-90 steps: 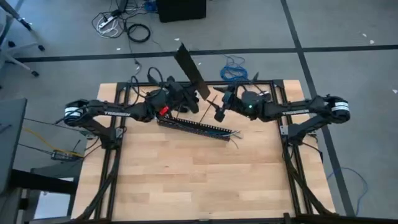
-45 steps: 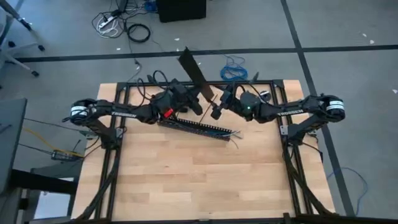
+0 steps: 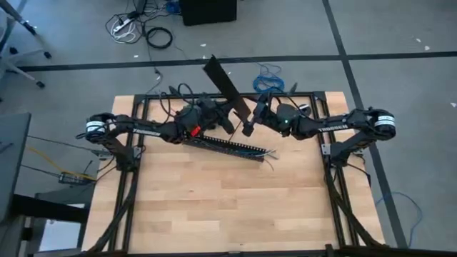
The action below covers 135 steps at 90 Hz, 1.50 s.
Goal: Ziptie cables
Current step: Close the black cable duct cover
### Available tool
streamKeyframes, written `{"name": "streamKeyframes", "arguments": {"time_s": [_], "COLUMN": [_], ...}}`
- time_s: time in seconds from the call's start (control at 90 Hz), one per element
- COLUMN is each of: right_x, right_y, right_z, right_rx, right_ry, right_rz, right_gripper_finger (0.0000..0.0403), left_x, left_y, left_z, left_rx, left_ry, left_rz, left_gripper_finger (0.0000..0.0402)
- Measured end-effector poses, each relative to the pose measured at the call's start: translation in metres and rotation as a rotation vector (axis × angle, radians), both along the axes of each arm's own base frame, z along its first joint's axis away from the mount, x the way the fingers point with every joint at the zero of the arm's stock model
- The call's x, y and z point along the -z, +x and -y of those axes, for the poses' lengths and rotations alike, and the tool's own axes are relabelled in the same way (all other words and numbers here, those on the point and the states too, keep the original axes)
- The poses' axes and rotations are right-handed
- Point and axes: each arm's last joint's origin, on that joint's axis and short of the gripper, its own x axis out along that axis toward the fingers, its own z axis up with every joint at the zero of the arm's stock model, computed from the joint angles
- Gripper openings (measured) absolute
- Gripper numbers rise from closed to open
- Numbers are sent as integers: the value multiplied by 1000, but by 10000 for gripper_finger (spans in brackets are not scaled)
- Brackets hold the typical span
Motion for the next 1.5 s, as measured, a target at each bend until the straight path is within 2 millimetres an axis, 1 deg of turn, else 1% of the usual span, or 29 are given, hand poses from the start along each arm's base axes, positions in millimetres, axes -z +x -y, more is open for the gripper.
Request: {"name": "streamKeyframes", "arguments": {"time_s": [0.544,0.656,0.778,1.033,1.133,1.222,1.367,1.5], "right_x": [-2,-2,-2,-2,-2,-2,-2,-2], "right_y": [0,0,0,0,0,0,0,0], "right_z": [0,0,0,0,0,0,0,0], "right_rx": [1,1,1,4,4,4,4,4], "right_ry": [-4,-4,-3,-4,-4,-4,-4,-4], "right_rz": [16,18,19,23,23,23,23,23], "right_gripper_finger": [346,340,314,239,221,220,235,237], "left_x": [-2,-2,-2,-2,-2,-2,-2,-3], "left_y": [0,0,0,0,0,0,0,0], "left_z": [2,2,2,2,2,2,2,2], "left_rx": [4,1,0,7,8,8,12,13], "left_ry": [5,15,19,21,22,22,23,23], "left_rz": [23,17,15,14,14,13,13,14], "left_gripper_finger": [15,15,15,15,15,15,15,15]}}
